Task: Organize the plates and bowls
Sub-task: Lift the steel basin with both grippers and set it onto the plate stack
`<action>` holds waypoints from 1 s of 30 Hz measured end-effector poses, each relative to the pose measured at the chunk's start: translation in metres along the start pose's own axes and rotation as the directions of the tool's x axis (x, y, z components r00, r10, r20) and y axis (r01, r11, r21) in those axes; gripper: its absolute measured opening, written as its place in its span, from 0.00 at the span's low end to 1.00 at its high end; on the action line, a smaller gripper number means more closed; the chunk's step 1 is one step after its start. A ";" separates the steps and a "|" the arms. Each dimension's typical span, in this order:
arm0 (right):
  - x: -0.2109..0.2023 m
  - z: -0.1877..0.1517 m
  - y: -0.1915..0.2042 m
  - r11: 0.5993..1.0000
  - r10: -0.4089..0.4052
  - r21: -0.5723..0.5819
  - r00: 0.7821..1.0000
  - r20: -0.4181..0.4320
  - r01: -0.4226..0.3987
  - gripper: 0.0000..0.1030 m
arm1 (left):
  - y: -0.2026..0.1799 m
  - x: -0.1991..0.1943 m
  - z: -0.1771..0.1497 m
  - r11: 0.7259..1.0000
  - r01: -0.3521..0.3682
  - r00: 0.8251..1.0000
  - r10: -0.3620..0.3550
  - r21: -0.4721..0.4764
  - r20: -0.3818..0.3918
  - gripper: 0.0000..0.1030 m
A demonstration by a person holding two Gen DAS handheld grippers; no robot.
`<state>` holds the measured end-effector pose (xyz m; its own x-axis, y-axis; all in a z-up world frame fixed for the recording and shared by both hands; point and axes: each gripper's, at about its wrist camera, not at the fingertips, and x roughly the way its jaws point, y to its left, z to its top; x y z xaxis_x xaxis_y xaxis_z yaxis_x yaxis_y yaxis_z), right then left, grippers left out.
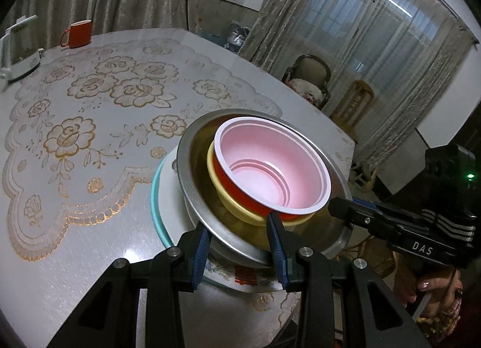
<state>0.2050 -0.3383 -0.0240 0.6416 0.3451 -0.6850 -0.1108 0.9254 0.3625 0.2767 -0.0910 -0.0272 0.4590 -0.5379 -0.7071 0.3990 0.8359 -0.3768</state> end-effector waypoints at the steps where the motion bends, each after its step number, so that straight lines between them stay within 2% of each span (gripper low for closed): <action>1: 0.001 -0.001 -0.001 1.000 0.000 0.003 1.000 -0.004 0.000 0.30 | 0.001 0.001 -0.001 1.000 0.000 1.000 0.000 -0.005 -0.003 0.36; 30: 0.016 -0.004 -0.004 0.999 -0.004 0.039 0.999 -0.047 0.006 0.32 | 0.003 0.009 -0.006 1.000 -0.017 1.000 0.017 -0.024 -0.009 0.36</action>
<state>0.2128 -0.3363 -0.0386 0.6056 0.3486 -0.7153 -0.0773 0.9205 0.3830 0.2774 -0.0925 -0.0376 0.4585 -0.5229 -0.7185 0.3717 0.8473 -0.3794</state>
